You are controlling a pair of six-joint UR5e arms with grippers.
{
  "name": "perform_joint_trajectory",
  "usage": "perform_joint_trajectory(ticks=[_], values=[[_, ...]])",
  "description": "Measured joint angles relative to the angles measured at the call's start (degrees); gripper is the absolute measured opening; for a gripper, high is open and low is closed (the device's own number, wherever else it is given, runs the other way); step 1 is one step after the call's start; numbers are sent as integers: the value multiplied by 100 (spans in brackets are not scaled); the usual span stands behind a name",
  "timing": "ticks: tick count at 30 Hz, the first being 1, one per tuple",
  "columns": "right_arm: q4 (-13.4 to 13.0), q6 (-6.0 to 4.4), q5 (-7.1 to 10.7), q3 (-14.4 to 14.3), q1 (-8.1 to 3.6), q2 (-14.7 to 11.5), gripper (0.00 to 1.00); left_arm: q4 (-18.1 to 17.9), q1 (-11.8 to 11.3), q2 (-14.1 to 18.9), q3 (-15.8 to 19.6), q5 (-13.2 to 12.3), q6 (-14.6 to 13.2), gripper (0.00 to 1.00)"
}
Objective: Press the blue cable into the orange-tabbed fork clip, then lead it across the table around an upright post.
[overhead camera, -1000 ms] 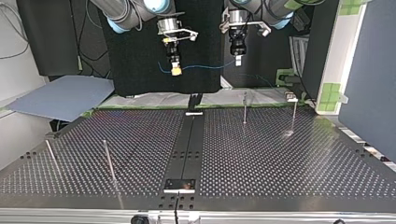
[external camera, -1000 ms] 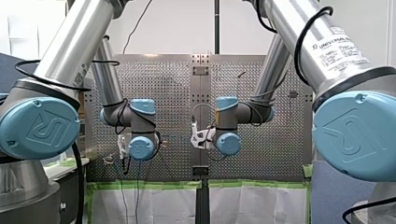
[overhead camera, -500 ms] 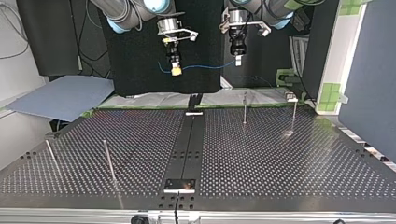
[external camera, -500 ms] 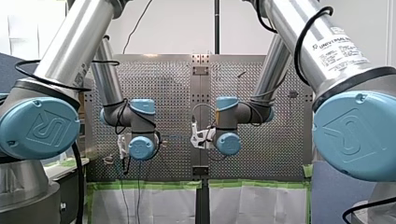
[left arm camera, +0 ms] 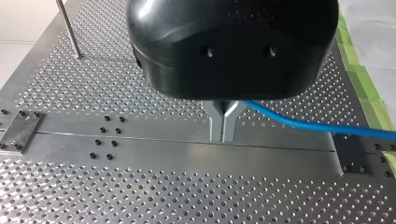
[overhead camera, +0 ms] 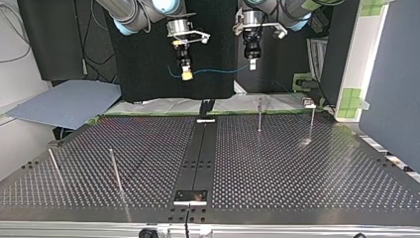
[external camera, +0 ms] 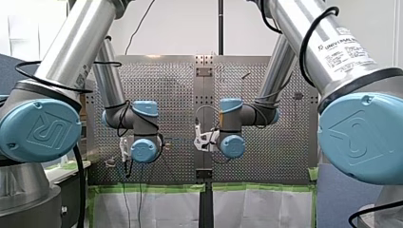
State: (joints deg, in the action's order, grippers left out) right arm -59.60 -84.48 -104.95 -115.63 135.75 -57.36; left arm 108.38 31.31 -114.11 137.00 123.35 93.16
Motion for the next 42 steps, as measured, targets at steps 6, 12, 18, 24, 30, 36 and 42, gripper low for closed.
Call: perform_joint_trajectory(ticks=[6, 12, 18, 24, 30, 36, 42], values=[[0, 0, 0, 0, 0, 0, 0, 0, 0, 0, 0, 0, 0, 0], [0, 0, 0, 0, 0, 0, 0, 0, 0, 0, 0, 0, 0, 0], [0, 0, 0, 0, 0, 0, 0, 0, 0, 0, 0, 0, 0, 0], [0, 0, 3, 0, 0, 0, 0, -4, -6, -10, 13, -7, 0, 0], [106, 14, -7, -72, 28, 128, 0, -8, -40, -159, 41, -17, 0, 0], [146, 17, -9, -95, 34, 422, 0, -9, -43, -191, 43, -18, 0, 0], [149, 17, -9, -96, 35, 527, 0, -9, -44, -193, 44, -18, 0, 0]])
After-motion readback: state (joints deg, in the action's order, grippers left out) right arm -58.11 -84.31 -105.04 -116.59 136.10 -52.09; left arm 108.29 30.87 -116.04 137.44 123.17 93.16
